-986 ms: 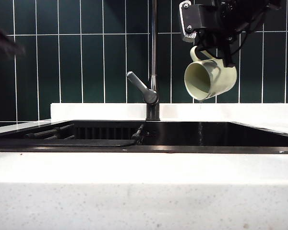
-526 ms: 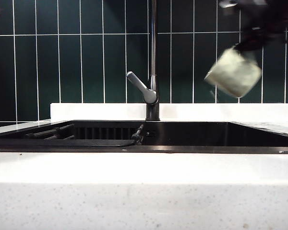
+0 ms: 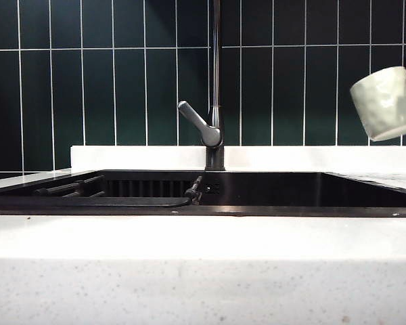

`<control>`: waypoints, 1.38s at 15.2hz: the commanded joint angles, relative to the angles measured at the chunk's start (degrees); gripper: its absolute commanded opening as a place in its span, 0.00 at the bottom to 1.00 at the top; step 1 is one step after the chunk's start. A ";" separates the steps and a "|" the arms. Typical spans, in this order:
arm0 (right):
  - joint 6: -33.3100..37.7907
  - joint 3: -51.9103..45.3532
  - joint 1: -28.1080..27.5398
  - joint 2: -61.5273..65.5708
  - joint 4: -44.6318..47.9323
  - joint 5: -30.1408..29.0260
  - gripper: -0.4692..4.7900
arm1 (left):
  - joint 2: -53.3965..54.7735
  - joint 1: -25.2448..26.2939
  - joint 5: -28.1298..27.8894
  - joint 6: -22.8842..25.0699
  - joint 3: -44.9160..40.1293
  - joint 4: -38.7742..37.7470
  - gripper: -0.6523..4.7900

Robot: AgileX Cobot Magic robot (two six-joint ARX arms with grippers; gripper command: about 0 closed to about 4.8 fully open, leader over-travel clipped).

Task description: Pick up the mug next to the sink, go to the faucet to get some water, pour the water into the sink, and finally put the mug back to its place.

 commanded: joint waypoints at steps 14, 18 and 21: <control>1.86 -10.95 -0.17 1.18 7.45 -2.89 0.19 | -0.04 0.04 0.00 0.24 0.09 -1.55 0.11; 1.79 -10.97 -0.11 -1.29 -1.46 -1.33 0.37 | -0.04 0.04 0.00 0.26 0.09 -1.68 0.11; 1.36 -10.97 -0.13 -4.31 -8.17 -1.31 0.37 | -0.04 0.04 0.02 0.24 0.09 -2.14 0.11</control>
